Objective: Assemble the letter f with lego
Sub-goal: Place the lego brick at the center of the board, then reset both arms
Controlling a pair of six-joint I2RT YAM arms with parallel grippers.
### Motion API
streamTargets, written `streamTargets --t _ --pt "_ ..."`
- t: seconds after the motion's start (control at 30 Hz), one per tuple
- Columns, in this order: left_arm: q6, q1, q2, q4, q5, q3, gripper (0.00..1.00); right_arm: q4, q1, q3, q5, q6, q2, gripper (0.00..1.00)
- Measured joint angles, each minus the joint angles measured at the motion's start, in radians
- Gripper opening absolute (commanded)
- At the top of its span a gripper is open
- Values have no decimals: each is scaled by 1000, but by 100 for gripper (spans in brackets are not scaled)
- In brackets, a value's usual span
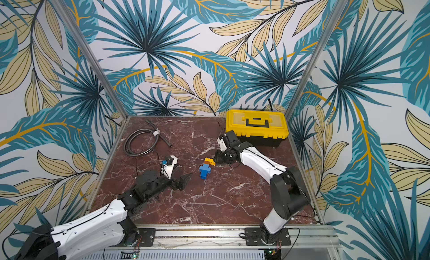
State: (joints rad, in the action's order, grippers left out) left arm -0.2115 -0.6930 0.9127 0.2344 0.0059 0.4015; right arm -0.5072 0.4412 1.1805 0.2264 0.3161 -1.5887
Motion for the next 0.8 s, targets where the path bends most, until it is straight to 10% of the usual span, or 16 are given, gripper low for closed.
streamTargets --t 0.57,0.63,0.8 --pt "116 449 49 -51 17 202 99 -76 -135 7 -180 -71 203 74" --pt "127 523 58 -51 43 201 99 -80 -154 7 -190 -79 203 99" --pt "148 651 134 -51 101 201 99 -81 -198 7 -218 -90 203 99"
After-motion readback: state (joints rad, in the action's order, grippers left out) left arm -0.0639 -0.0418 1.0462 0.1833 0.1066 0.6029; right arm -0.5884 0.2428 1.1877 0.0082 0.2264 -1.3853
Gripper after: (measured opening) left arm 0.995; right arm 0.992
